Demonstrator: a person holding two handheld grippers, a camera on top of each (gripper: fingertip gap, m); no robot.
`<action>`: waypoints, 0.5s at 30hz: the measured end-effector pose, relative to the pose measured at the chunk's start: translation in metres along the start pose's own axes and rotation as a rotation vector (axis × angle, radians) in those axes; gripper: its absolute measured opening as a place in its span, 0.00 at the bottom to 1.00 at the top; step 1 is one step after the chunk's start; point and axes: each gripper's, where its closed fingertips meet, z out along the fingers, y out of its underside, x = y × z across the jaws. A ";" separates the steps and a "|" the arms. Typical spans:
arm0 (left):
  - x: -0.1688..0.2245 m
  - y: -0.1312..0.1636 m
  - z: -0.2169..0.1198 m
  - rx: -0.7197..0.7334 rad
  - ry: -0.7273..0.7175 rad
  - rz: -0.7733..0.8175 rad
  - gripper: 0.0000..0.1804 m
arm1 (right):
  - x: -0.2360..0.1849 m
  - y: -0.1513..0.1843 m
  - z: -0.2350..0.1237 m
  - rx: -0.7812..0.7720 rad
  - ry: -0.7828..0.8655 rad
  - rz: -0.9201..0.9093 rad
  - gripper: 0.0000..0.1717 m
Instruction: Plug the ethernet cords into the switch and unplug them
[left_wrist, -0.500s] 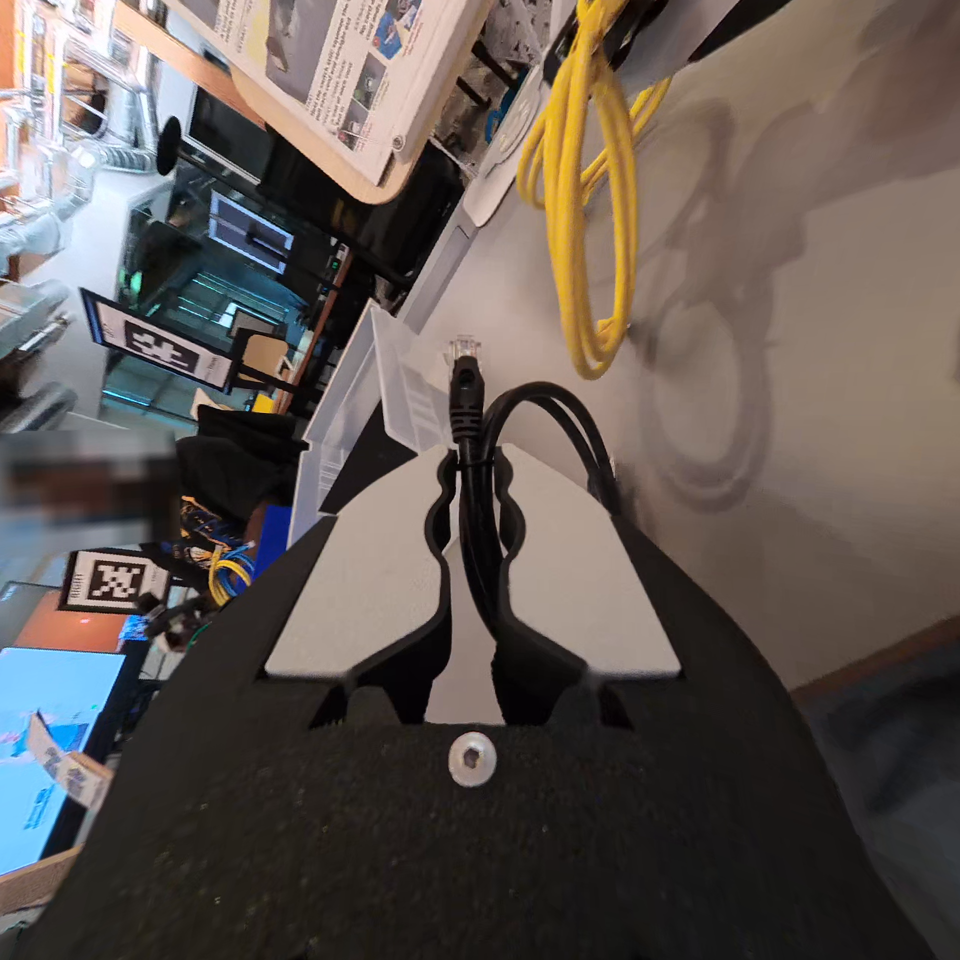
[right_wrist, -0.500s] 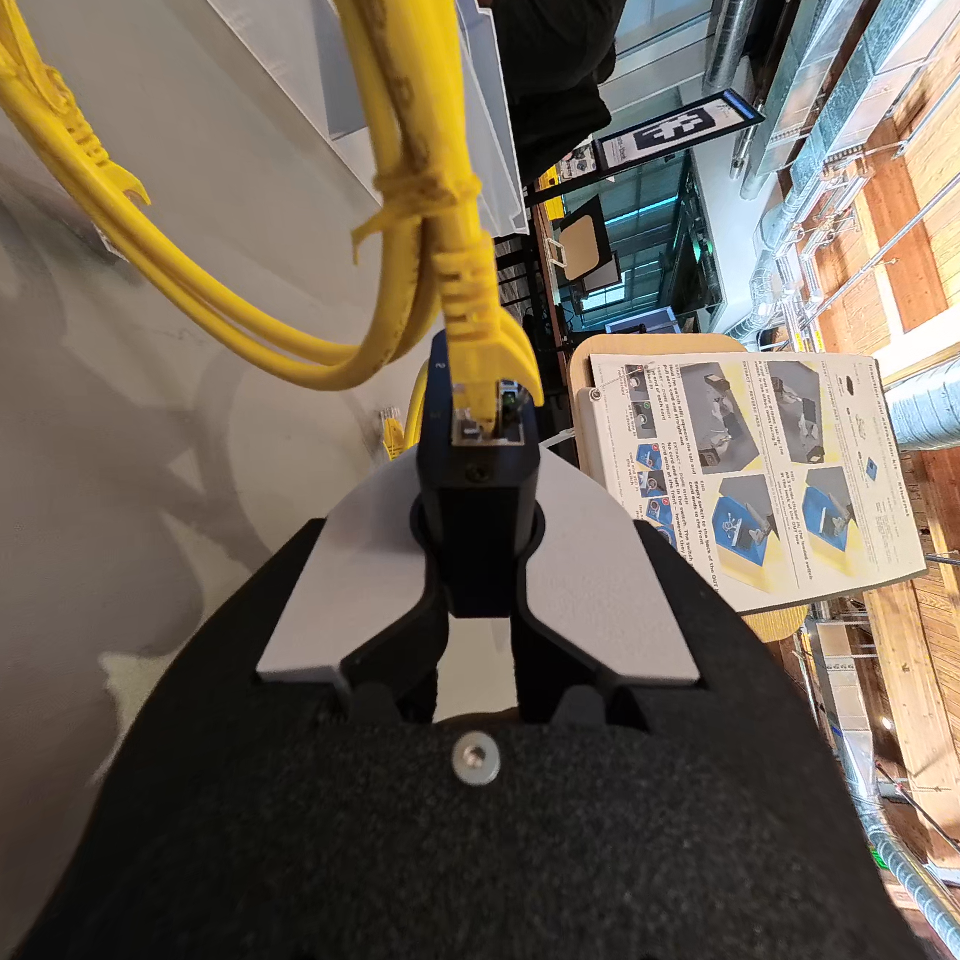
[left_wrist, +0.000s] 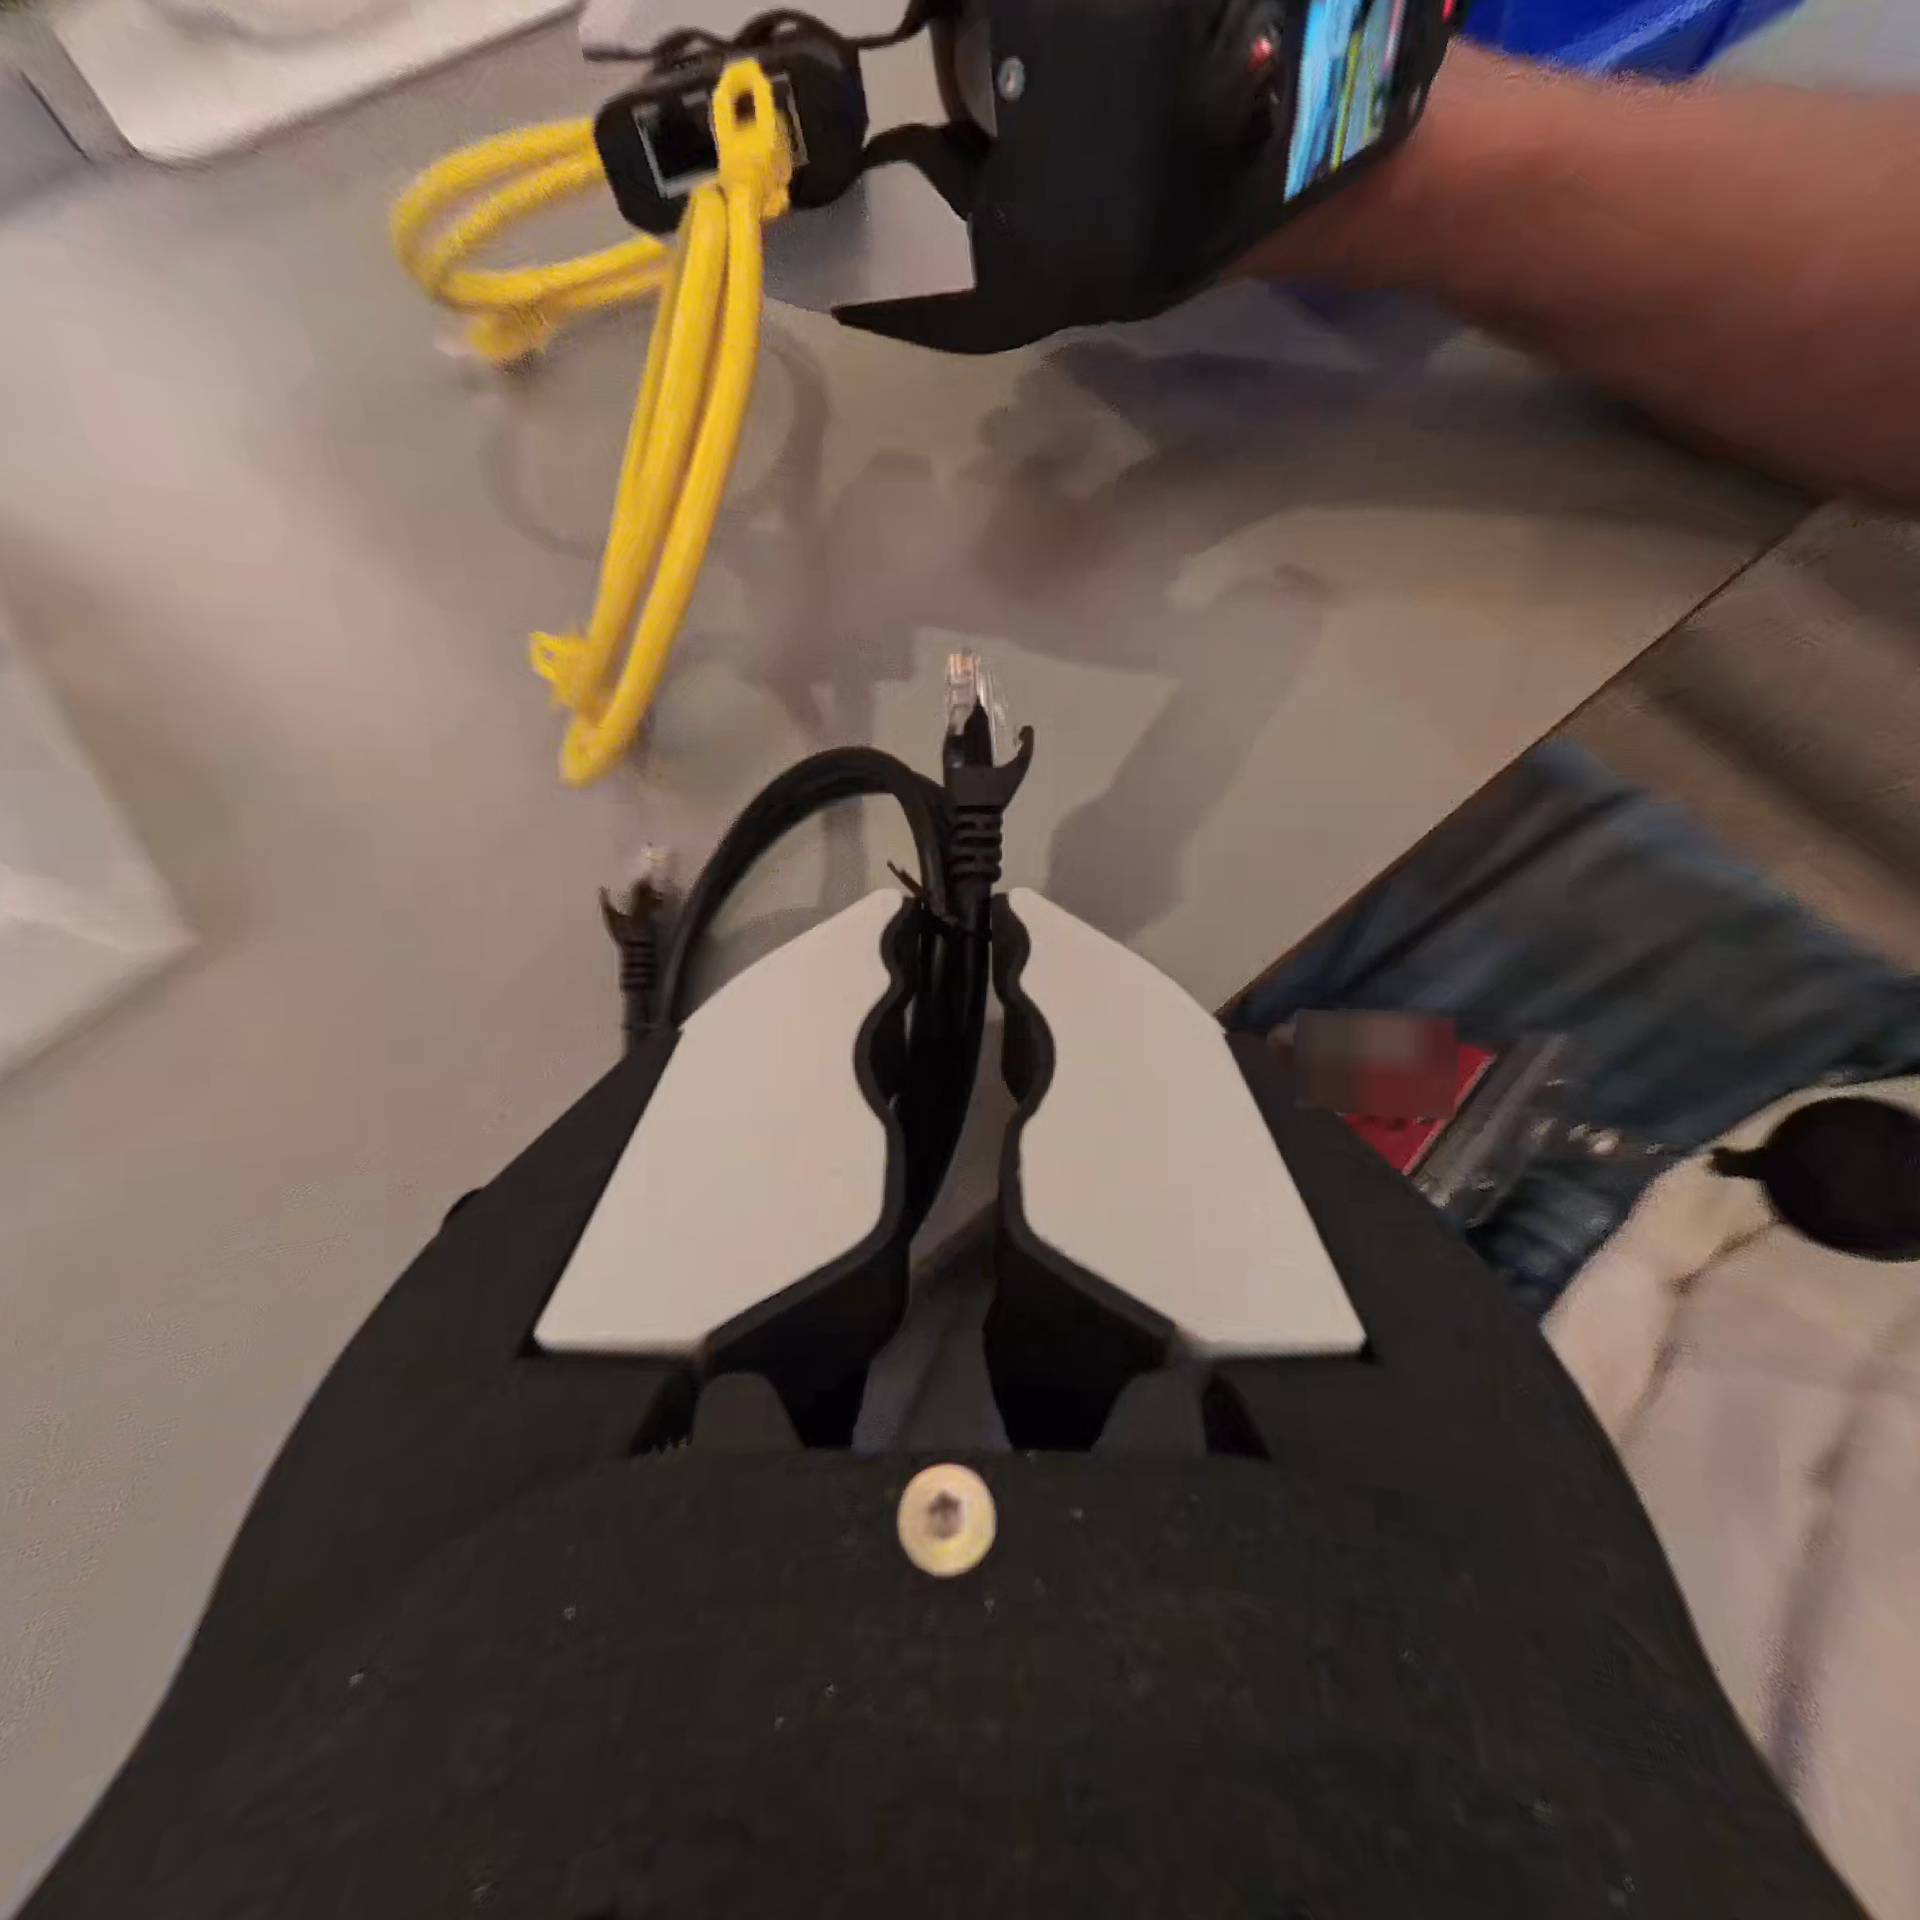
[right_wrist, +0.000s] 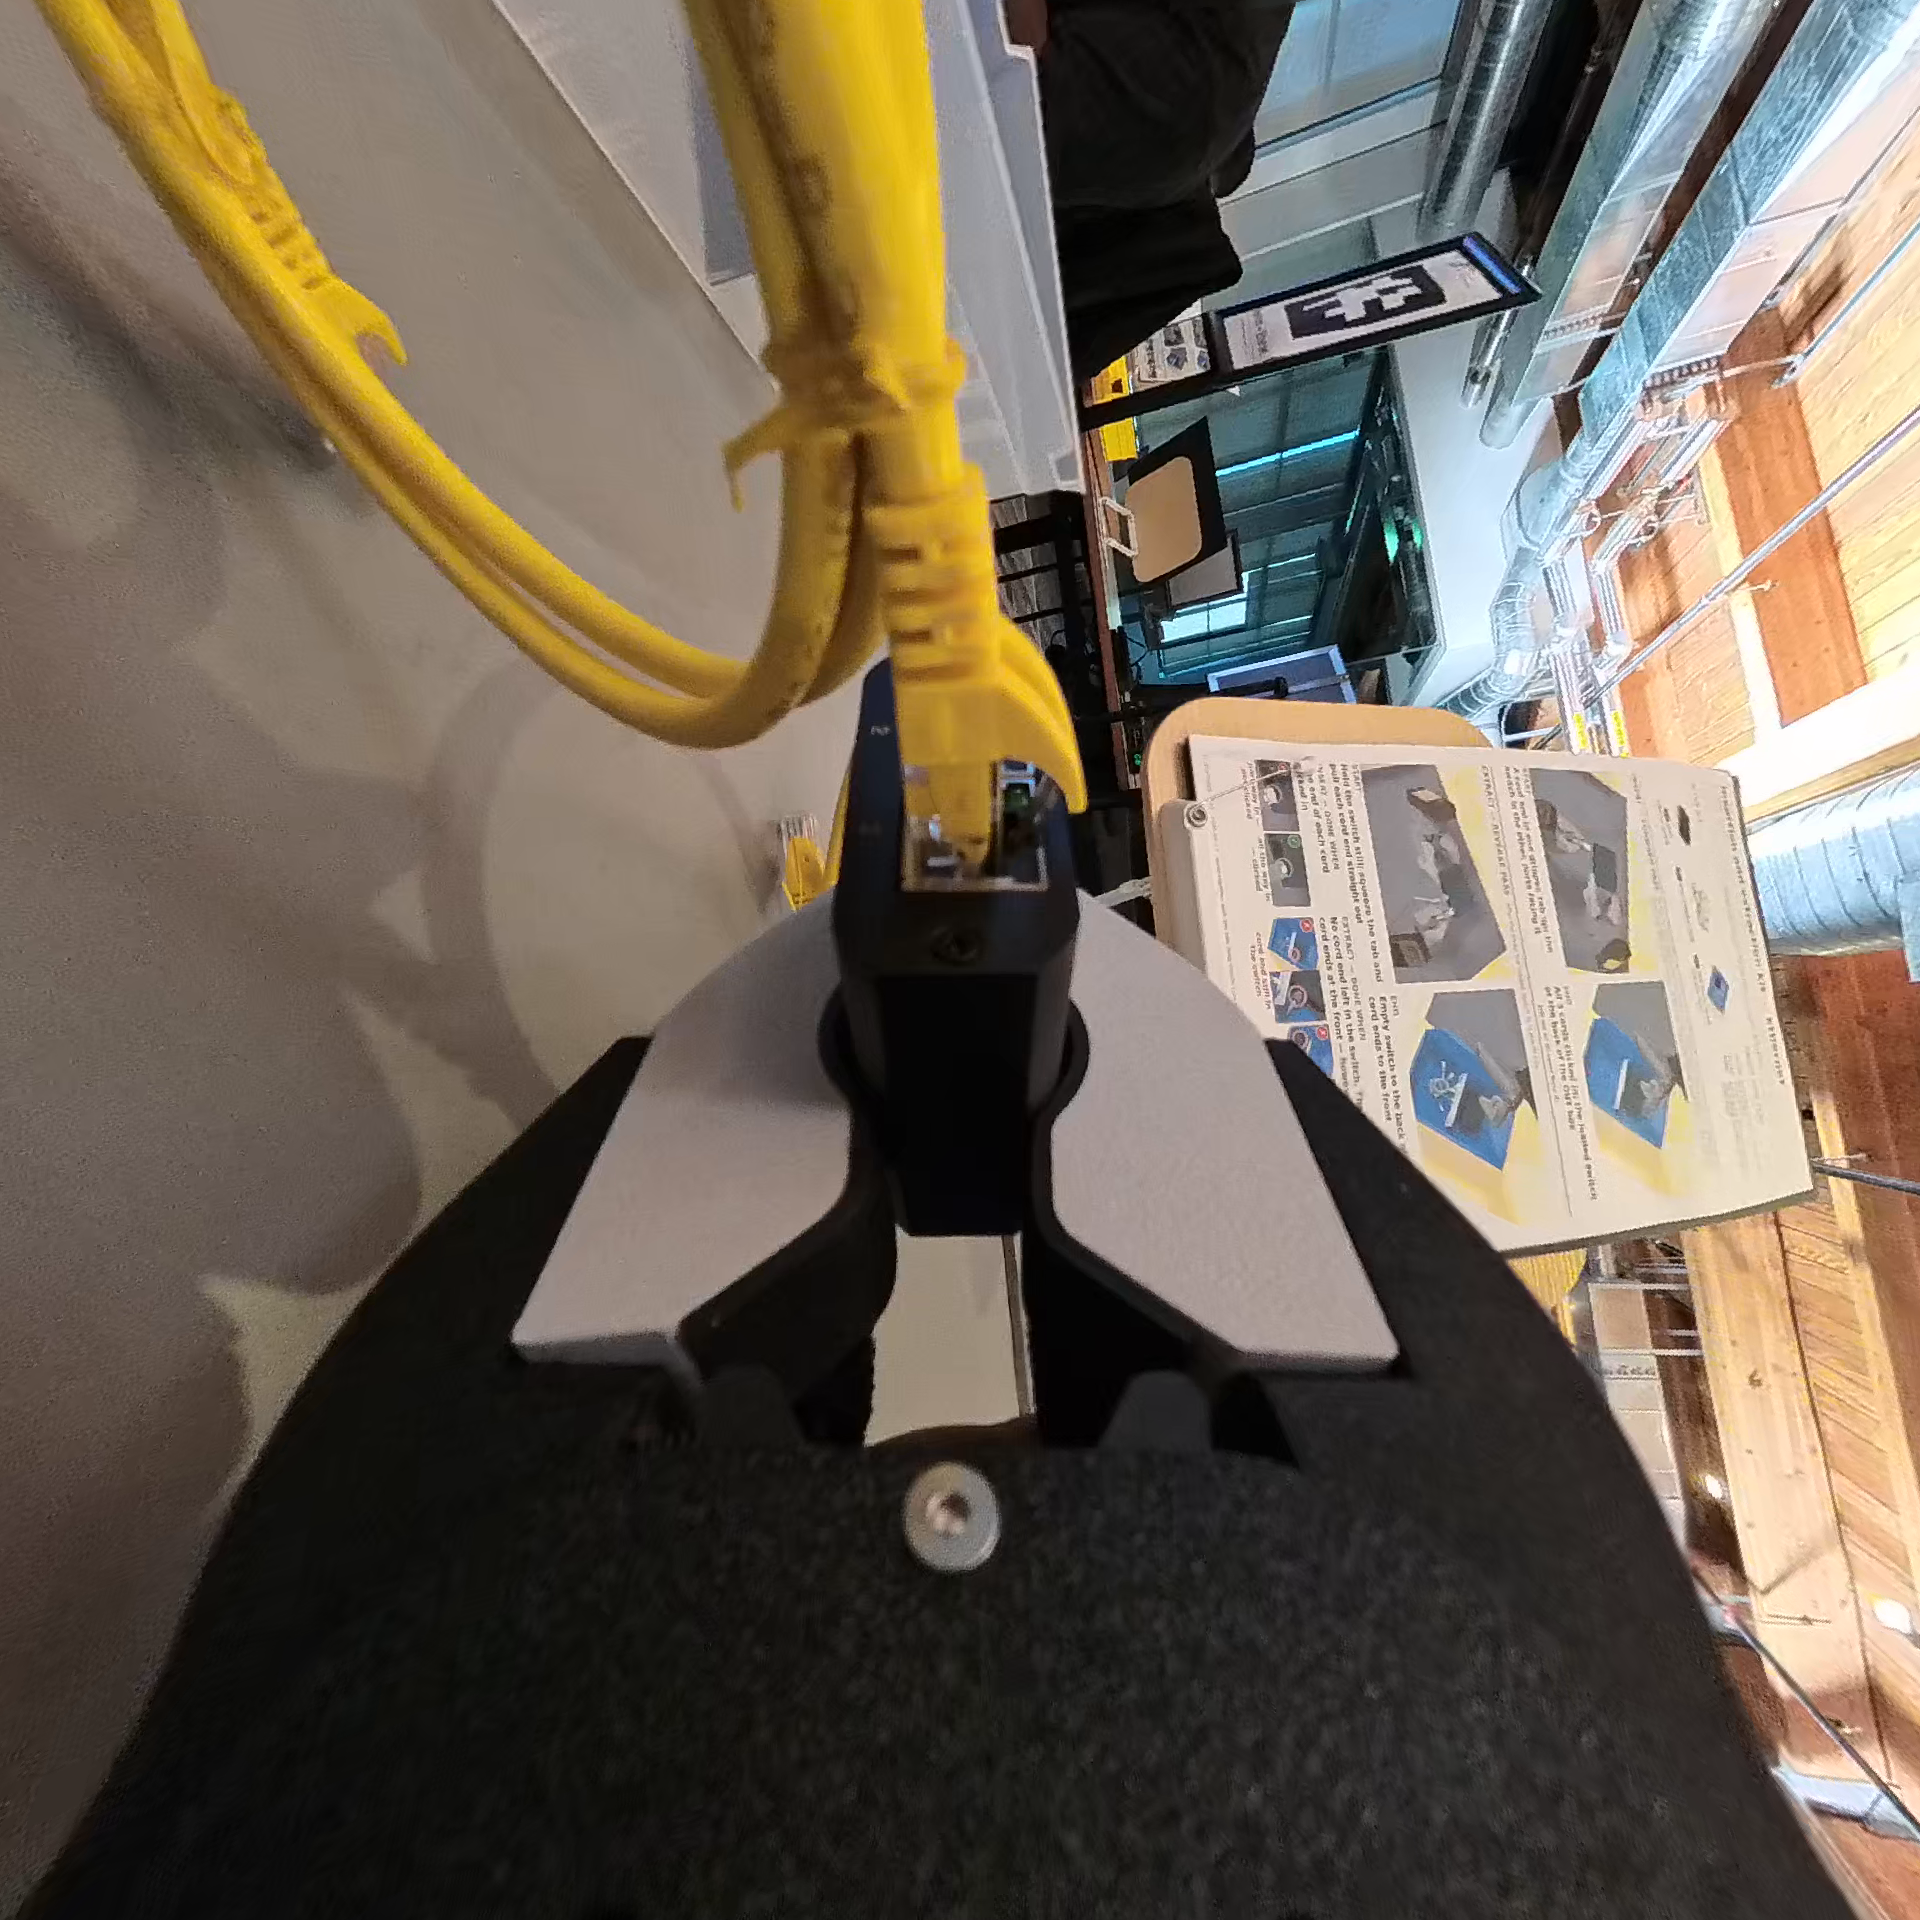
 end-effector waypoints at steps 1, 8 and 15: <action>0.001 0.000 0.001 0.012 0.027 -0.051 0.07 | -0.001 -0.001 0.000 0.000 0.000 -0.005 0.14; -0.030 -0.024 -0.040 0.075 0.015 -0.093 0.06 | 0.000 0.001 0.000 0.004 0.007 -0.015 0.14; -0.078 -0.088 -0.077 0.094 0.139 -0.121 0.06 | 0.001 -0.010 -0.004 0.049 0.033 -0.054 0.15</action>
